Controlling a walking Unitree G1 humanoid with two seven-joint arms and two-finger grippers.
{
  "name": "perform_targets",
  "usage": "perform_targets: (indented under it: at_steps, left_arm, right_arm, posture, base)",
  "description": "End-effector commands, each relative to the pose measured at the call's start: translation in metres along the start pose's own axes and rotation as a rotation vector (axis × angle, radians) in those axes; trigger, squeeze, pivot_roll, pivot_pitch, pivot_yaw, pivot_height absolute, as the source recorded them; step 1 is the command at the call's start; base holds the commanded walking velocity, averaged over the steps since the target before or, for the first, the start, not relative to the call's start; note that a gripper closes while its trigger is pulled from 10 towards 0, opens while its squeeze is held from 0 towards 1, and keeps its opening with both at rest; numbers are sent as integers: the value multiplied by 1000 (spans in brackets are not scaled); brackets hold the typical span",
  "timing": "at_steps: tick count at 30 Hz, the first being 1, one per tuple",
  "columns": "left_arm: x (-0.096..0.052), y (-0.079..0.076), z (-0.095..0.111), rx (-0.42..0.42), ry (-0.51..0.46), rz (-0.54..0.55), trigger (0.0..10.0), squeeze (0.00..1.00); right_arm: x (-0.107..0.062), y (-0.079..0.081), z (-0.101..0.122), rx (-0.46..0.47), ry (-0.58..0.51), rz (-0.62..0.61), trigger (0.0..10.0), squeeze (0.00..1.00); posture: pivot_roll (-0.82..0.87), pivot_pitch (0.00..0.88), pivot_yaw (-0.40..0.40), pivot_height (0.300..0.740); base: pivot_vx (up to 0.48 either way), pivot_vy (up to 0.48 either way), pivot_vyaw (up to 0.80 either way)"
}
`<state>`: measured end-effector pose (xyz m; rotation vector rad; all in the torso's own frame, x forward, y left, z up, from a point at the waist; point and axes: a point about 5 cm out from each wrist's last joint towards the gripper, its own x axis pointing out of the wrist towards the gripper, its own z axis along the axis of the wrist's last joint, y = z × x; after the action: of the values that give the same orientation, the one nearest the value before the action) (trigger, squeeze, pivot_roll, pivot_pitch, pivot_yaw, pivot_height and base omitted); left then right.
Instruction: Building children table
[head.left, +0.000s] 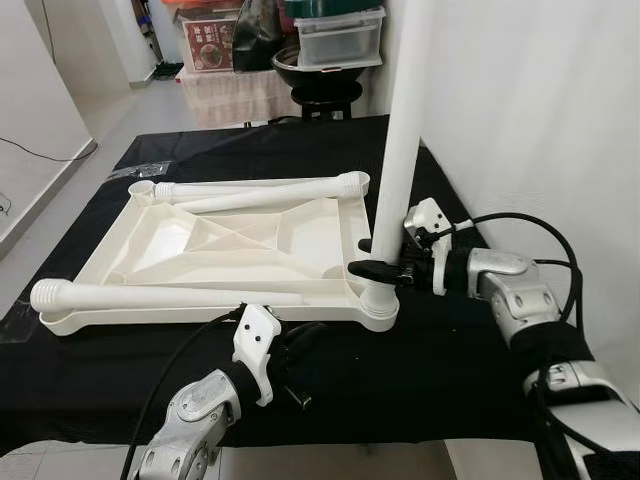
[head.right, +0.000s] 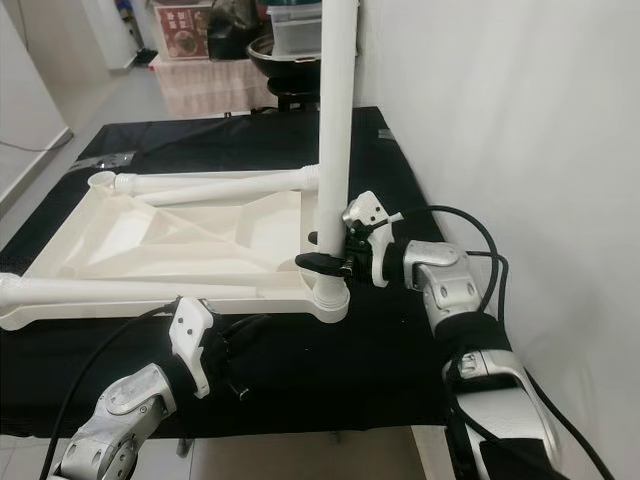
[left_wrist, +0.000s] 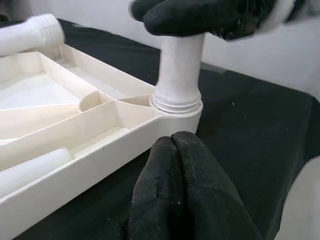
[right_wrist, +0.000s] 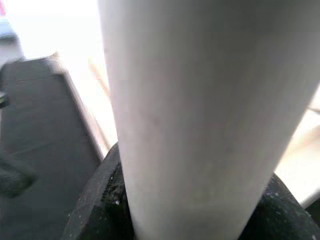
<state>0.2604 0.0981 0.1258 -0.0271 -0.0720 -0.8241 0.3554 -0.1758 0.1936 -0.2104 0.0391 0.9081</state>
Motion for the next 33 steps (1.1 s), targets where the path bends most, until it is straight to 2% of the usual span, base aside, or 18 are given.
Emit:
perform_targets:
  at_steps: [1, 2, 4, 5, 8, 9, 10, 11, 15, 16, 18, 19, 21, 22, 25, 30, 32, 33]
  left_arm:
    - [-3, 0, -2, -6, 11, 7, 10000, 0]
    - [-4, 1, -2, -7, 10, 8, 10000, 0]
    - [-4, 1, -2, -7, 10, 8, 10000, 0]
    - [-5, 2, -1, -9, 8, 8, 10000, 0]
    - [-5, 2, -1, -9, 8, 8, 10000, 0]
    - [-5, 3, -1, -9, 10, 5, 10000, 0]
    - [-5, 3, -1, -9, 10, 5, 10000, 0]
    - [-3, 3, -2, -8, 14, -6, 10000, 0]
    - [-3, 4, -2, -6, 14, -4, 10000, 0]
    - [-3, 6, -2, -8, 5, 34, 10000, 0]
    - [-3, 6, -2, -8, 5, 34, 10000, 0]
    - [-3, 6, -2, -8, 3, 41, 10000, 0]
    - [-2, 6, -2, -7, 4, 40, 10000, 0]
    - [-2, 5, -2, -6, 7, 31, 10000, 0]
    - [-1, 5, -2, -6, 8, 25, 10000, 0]
    - [2, 4, -2, -7, 7, 21, 10000, 0]
    - [2, 4, -2, -7, 7, 21, 10000, 0]
    - [2, 4, -2, -7, 5, 25, 10000, 0]
  right_arm:
    - [-3, 0, -11, 25, 51, -105, 0, 0]
    - [2, 16, -22, 90, 8, -249, 0, 0]
    - [2, 16, -22, 90, 8, -249, 0, 0]
    - [14, 54, -48, 235, -28, -415, 0, 0]
    - [14, 54, -48, 235, -28, -415, 0, 0]
    - [27, 83, -39, 137, -65, -365, 0, 0]
    - [27, 83, -39, 137, -65, -365, 0, 0]
    - [42, 99, -45, 131, -25, -315, 0, 0]
    - [45, 96, -46, 128, -14, -292, 0, 0]
    - [42, 92, -47, 181, -21, -319, 941, 0]
    - [42, 92, -47, 181, -21, -319, 941, 0]
    - [41, 90, -48, 220, -24, -325, 10000, 0]
    - [38, 88, -44, 268, -45, -324, 10000, 0]
    - [37, 86, -39, 277, -62, -300, 10000, 1000]
    - [35, 83, -31, 267, -84, -276, 10000, 1000]
    - [28, 57, -4, 97, -104, -91, 10000, 1000]
    - [28, 57, -4, 97, -104, -91, 10000, 1000]
    - [26, 49, -1, 32, -70, -20, 10000, 894]
  posture:
    - [-128, 107, 26, 740]
    - [-135, 115, 26, 740]
    - [-135, 115, 26, 740]
    - [-146, 120, 34, 740]
    - [-146, 120, 34, 740]
    - [-150, 118, 40, 740]
    - [-150, 118, 40, 740]
    - [-130, 94, 15, 740]
    - [-137, 94, 16, 740]
    - [-131, 89, 15, 740]
    - [-131, 89, 15, 740]
    - [-132, 83, 18, 740]
    - [-130, 81, 20, 740]
    - [-130, 81, 20, 740]
    - [-134, 81, 24, 740]
    - [-130, 79, 18, 740]
    - [-130, 79, 18, 740]
    - [-127, 78, 14, 740]
  base:
    - [0, 0, 0]
    - [0, 0, 0]
    - [0, 0, 0]
    - [0, 0, 0]
    - [0, 0, 0]
    - [0, 0, 0]
    - [0, 0, 0]
    - [0, 0, 0]
    - [0, 0, 0]
    - [0, 0, 0]
    - [0, 0, 0]
    - [0, 0, 0]
    - [0, 0, 0]
    - [0, 0, 0]
    - [0, 0, 0]
    - [0, 0, 0]
    - [0, 0, 0]
    - [0, 0, 0]
